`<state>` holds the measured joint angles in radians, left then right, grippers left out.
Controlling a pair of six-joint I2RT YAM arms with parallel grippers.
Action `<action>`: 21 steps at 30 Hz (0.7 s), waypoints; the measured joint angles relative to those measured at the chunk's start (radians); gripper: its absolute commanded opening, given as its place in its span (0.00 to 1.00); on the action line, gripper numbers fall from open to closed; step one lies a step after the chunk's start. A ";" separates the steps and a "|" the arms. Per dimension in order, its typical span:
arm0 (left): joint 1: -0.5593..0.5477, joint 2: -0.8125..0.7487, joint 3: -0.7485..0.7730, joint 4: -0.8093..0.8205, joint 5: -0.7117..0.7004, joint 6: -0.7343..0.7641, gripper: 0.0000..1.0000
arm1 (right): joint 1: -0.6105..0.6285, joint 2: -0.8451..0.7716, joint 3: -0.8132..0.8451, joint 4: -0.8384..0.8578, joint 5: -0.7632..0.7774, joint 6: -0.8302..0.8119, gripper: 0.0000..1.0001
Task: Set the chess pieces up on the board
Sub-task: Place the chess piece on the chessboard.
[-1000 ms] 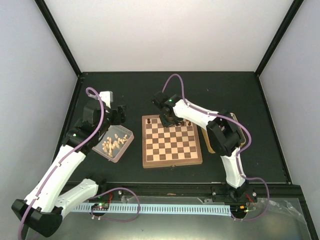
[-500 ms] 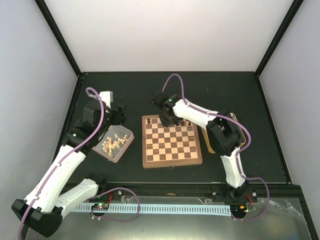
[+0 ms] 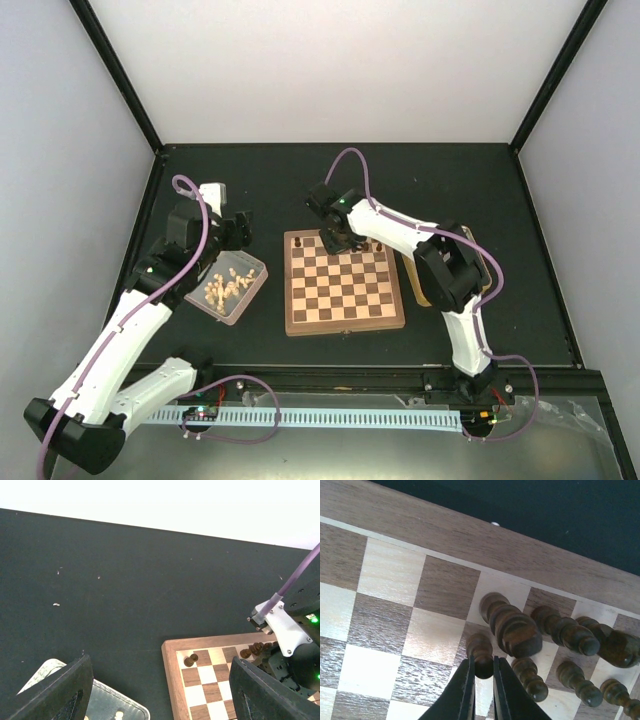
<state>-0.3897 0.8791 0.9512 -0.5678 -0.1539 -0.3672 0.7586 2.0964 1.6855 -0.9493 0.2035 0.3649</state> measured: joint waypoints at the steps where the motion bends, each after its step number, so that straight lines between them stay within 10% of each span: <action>1: 0.002 0.000 -0.001 0.000 0.000 0.000 0.76 | -0.001 -0.004 -0.005 0.002 -0.001 0.000 0.09; 21: 0.003 0.000 -0.006 0.000 0.003 -0.001 0.77 | -0.003 -0.020 -0.022 0.003 -0.029 -0.007 0.25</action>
<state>-0.3870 0.8791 0.9455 -0.5674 -0.1513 -0.3679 0.7559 2.0762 1.6638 -0.9463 0.1741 0.3576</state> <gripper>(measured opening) 0.764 0.235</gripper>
